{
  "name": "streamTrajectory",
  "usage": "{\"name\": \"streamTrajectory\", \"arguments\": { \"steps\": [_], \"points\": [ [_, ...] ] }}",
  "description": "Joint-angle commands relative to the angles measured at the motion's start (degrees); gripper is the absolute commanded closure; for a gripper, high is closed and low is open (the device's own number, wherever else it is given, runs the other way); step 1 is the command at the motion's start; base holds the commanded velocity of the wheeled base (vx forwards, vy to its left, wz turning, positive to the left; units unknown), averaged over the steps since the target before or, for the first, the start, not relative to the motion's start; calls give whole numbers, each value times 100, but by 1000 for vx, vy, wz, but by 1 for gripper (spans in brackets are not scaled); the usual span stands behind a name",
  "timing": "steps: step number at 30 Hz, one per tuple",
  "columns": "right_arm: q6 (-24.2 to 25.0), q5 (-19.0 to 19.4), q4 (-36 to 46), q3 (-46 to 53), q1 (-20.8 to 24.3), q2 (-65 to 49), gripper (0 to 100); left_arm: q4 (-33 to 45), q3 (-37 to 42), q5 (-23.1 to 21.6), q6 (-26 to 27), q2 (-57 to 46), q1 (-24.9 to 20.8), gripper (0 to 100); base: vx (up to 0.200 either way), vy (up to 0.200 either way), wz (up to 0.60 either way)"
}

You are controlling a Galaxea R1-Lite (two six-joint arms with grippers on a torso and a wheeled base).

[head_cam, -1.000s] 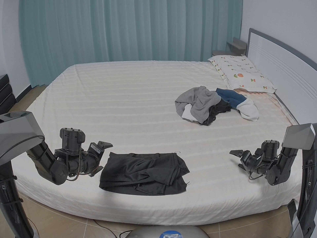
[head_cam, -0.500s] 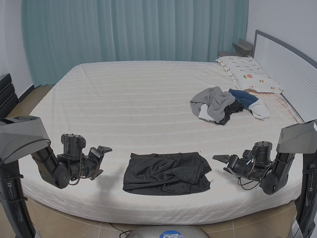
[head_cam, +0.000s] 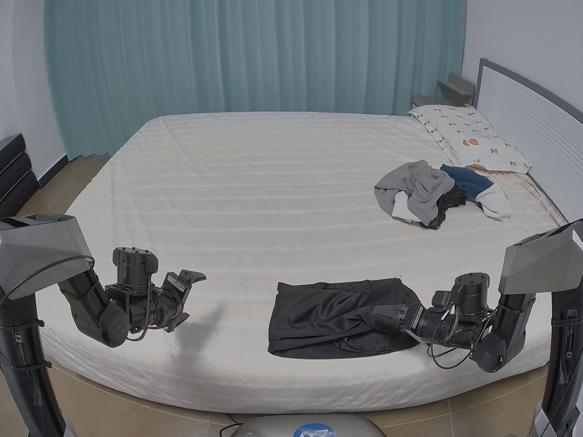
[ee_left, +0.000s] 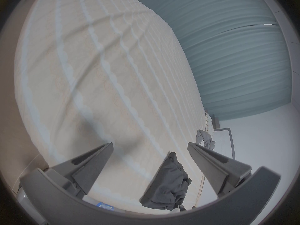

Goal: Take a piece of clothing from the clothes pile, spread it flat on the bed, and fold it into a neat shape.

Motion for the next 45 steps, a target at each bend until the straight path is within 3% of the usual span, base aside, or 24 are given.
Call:
{"name": "streamTrajectory", "arguments": {
  "steps": [1, 13, 14, 18, 26, 32, 37, 45],
  "points": [
    [-98, 1, 5, 2, 1, 76, 0, -3, -8, 1, 7, 20, 4, 0, 0, 0, 0],
    [-582, -17, -22, 64, -43, 358, 0, -12, -8, 9, 7, 29, 4, 0, 0, 0, 0],
    [-670, -26, -13, 73, -52, 384, 100, -12, -8, 9, 7, 20, 4, 0, 0, 0, 0],
    [-889, -245, -4, 134, -104, 322, 100, -12, -8, 9, 7, 20, 4, 0, 0, 0, 0],
    [-1566, -237, 180, 372, -561, 6, 100, -12, -17, 9, 7, 29, 4, 0, 0, 0, 0],
    [-2014, -219, 172, 547, -640, -12, 100, -12, -17, 9, -2, 29, 4, 0, 0, 0, 0],
    [-2638, 124, 137, 758, -948, -3, 100, -12, -17, 18, 7, 29, 4, 0, 0, 0, 0],
    [-3157, 212, 145, 864, -1150, 50, 100, -3, -17, 18, 7, 29, 4, 0, 0, 0, 0]
  ]
}}
